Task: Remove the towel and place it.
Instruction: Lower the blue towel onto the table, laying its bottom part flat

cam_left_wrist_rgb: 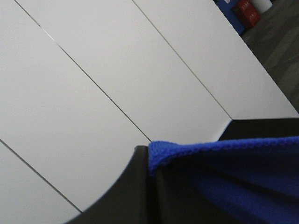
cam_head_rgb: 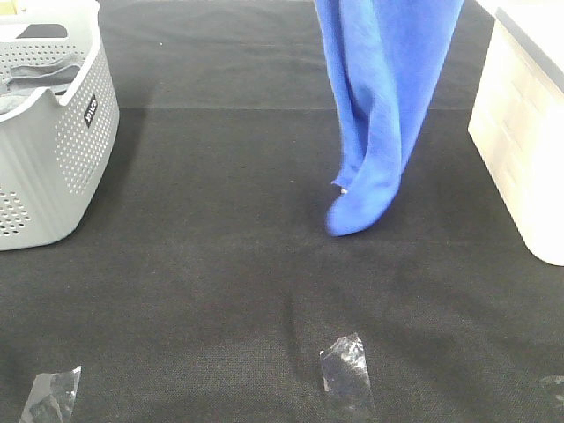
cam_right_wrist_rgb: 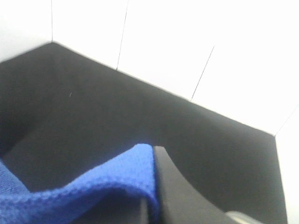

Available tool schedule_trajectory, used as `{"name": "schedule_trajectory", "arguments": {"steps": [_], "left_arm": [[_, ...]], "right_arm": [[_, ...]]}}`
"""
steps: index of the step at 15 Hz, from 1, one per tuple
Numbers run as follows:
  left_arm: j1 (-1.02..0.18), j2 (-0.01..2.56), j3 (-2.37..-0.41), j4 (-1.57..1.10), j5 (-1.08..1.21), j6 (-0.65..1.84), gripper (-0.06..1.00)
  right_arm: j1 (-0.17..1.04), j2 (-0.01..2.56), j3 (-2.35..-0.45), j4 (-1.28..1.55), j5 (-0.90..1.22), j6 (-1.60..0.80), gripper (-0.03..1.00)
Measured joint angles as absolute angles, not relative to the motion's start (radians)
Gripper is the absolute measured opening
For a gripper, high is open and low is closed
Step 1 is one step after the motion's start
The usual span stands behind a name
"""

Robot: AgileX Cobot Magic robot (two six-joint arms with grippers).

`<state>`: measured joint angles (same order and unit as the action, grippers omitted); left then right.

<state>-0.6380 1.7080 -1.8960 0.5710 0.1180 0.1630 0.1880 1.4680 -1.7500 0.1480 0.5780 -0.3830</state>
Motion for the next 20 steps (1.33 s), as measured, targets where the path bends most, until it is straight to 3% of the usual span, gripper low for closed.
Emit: {"name": "schedule_trajectory", "arguments": {"steps": [8,12,17,20], "left_arm": [[-0.489,1.779,-1.896,0.547,-0.198,0.163,0.00],[-0.416,1.832,-1.897,0.504,-0.339,0.163,0.00],[-0.311,1.973,-1.963,0.403,-0.518,0.163,0.00],[-0.292,2.171,-2.256,0.385,-0.538,0.163,0.00]], "right_arm": [[0.188,1.558,-1.753,0.176,0.199,-0.387,0.03],[0.255,1.656,-1.765,0.166,-0.011,-0.460,0.03],[0.271,1.886,-2.038,0.162,-0.065,-0.482,0.03],[0.271,2.037,-2.228,0.162,-0.062,-0.481,0.03]]}}
